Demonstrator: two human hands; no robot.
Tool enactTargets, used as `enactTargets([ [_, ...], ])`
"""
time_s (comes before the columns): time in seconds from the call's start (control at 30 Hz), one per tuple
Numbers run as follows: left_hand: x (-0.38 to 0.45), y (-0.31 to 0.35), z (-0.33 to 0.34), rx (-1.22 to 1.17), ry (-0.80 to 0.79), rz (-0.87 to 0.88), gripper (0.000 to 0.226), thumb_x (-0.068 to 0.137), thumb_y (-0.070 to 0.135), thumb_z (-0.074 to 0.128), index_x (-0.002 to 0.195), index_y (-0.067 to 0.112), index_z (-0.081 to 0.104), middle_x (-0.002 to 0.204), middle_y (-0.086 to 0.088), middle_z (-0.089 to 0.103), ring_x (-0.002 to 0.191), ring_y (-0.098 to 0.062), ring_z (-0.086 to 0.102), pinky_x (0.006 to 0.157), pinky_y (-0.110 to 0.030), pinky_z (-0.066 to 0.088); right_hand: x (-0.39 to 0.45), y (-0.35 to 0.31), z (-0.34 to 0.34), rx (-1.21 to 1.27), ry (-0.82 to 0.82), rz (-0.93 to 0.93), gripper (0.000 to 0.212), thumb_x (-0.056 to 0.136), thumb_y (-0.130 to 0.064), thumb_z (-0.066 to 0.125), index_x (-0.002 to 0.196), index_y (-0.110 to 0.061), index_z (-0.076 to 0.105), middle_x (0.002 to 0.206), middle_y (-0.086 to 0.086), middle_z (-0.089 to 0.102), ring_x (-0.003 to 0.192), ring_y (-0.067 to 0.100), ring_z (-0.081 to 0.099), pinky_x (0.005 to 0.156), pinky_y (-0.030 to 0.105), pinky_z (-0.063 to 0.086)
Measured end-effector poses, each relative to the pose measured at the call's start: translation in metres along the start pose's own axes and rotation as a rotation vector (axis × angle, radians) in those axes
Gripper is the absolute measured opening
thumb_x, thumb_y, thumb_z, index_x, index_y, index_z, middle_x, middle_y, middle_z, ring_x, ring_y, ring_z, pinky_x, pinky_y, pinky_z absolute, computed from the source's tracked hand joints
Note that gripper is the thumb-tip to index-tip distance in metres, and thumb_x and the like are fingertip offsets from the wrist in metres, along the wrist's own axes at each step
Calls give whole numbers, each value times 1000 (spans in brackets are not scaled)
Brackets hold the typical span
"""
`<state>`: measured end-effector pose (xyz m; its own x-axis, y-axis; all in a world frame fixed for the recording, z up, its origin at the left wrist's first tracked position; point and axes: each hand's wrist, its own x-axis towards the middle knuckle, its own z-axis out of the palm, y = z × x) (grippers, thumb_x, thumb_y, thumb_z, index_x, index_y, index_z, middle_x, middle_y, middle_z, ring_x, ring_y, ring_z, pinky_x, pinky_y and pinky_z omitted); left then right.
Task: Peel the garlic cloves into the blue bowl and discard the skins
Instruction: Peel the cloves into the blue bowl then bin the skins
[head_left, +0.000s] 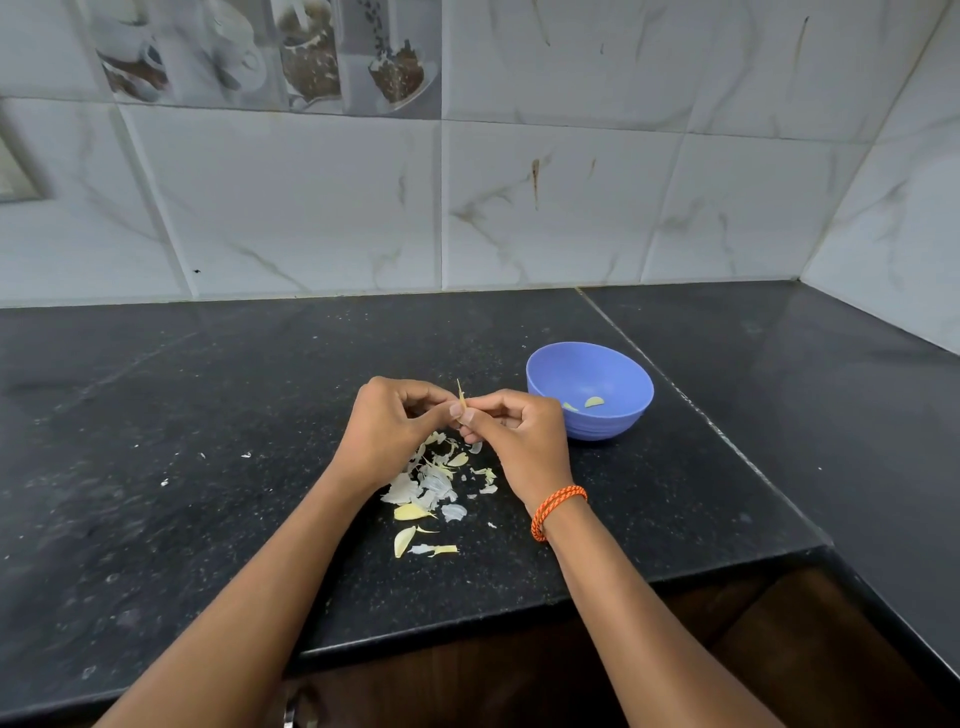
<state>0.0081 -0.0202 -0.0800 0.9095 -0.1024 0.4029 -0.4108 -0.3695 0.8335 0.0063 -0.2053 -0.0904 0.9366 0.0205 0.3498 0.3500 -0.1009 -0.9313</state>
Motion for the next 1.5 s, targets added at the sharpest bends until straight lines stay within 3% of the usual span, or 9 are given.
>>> enactTargets([
  [0.13, -1, 1, 1, 30, 14, 10, 7, 97, 20, 80, 96, 19, 87, 83, 6, 82, 75, -10, 77, 70, -26, 58, 1, 0, 0, 41, -9, 34, 12, 90, -14, 86, 96, -4, 83, 78, 9, 80, 73, 26, 77, 74, 39, 66],
  [0.27, -3, -1, 4, 5, 9, 29, 10, 99, 30, 79, 95, 28, 87, 79, -4, 80, 71, -36, 74, 69, -52, 62, 2, 2, -1, 63, -10, 59, 6, 92, -4, 80, 97, -1, 82, 79, 12, 80, 73, 27, 77, 76, 41, 66],
  [0.33, -4, 0, 5, -4, 25, 31, 13, 99, 25, 78, 92, 29, 88, 73, -4, 78, 60, -24, 67, 59, -40, 57, 3, 2, -1, 74, -4, 69, 8, 94, 0, 75, 98, -1, 82, 80, 12, 80, 74, 27, 78, 78, 40, 66],
  [0.5, -1, -3, 6, 4, 51, -12, 8, 97, 19, 80, 99, 22, 88, 82, 4, 82, 77, -29, 78, 75, -53, 64, 2, 2, 2, 46, -6, 54, 7, 95, -1, 74, 99, -3, 80, 81, 10, 80, 73, 21, 77, 72, 33, 65],
  [0.6, 1, -5, 4, 52, 84, -13, 6, 96, 19, 82, 97, 21, 87, 85, 11, 82, 78, -12, 79, 73, -37, 63, 1, 2, 5, 1, -4, 19, 13, 97, -5, 74, 108, -10, 79, 87, 7, 79, 76, 19, 77, 67, 31, 63],
  [0.7, 1, -8, 1, 184, 98, 11, 5, 96, 26, 82, 93, 28, 86, 82, 18, 79, 76, -7, 76, 72, -37, 62, 0, 2, 7, -57, 17, -35, 27, 100, -3, 66, 119, -16, 78, 85, -1, 74, 77, 15, 73, 63, 28, 62],
  [1.0, 3, -13, -3, 342, 137, -25, 15, 94, 27, 81, 103, 38, 84, 78, 20, 76, 63, 6, 58, 61, -25, 41, -3, 2, 9, -143, -9, -27, 18, 98, 0, 65, 103, -15, 74, 88, 2, 77, 80, 16, 78, 67, 31, 65],
  [1.23, 3, -15, -4, 344, 86, -5, 17, 91, 25, 83, 93, 43, 84, 90, 23, 76, 80, -3, 63, 66, -27, 43, -5, -1, 8, -174, -2, -38, 9, 98, -8, 67, 96, -14, 74, 76, 1, 72, 66, 16, 73, 58, 32, 63],
  [1.5, 0, -4, 0, 167, -91, 25, 15, 106, 29, 68, 106, 31, 83, 94, 14, 80, 89, -10, 67, 82, -30, 52, -4, -4, 10, -138, -49, -23, 8, 101, -13, 70, 97, -13, 77, 76, 11, 72, 60, 17, 65, 55, 31, 59],
])
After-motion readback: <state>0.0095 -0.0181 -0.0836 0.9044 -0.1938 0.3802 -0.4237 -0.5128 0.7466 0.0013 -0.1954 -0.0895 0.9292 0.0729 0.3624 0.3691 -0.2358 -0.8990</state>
